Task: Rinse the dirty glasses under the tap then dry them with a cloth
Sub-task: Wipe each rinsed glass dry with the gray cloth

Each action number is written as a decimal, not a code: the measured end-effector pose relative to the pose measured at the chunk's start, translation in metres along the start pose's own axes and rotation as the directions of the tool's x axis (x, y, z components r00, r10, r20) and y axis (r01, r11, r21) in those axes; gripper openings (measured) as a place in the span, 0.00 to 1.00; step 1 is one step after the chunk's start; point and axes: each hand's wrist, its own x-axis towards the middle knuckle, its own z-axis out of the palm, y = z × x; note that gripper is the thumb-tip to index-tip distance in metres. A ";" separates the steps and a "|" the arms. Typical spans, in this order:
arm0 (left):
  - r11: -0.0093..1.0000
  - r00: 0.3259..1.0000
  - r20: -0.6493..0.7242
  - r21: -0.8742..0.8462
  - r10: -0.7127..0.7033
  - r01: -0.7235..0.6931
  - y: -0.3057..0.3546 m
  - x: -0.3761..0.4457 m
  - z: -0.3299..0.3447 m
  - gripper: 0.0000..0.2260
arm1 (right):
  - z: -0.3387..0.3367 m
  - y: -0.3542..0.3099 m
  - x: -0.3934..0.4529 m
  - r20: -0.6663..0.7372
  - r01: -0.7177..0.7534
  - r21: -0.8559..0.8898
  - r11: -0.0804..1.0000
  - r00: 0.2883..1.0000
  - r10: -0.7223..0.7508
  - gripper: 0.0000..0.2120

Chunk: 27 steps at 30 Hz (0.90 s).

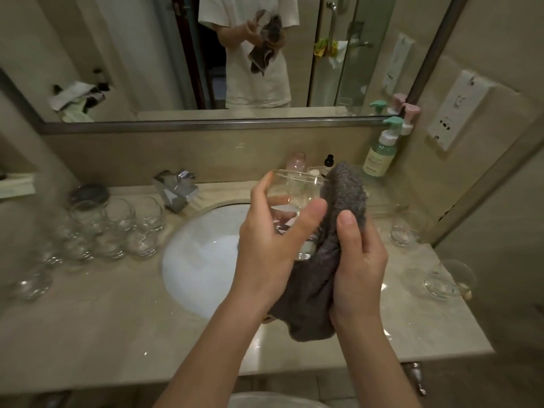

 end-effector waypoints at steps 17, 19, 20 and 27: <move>0.976 0.993 0.104 -0.204 -0.055 0.076 -0.027 0.000 -0.124 0.36 | 0.080 0.027 -0.041 0.163 0.049 -0.028 0.998 0.986 -0.044 0.09; 0.973 0.990 0.131 -0.215 -0.055 0.082 -0.029 0.003 -0.142 0.37 | 0.084 0.026 -0.040 0.188 0.115 -0.083 0.990 0.977 -0.098 0.11; 0.978 0.987 0.155 -0.196 -0.044 0.075 -0.029 0.004 -0.151 0.37 | 0.084 0.026 -0.039 0.199 0.132 -0.100 0.986 0.974 -0.110 0.11; 0.983 0.964 0.261 -0.182 0.051 -0.002 -0.028 0.011 -0.194 0.30 | 0.077 0.003 -0.036 0.501 0.112 -0.163 0.980 0.865 -0.015 0.06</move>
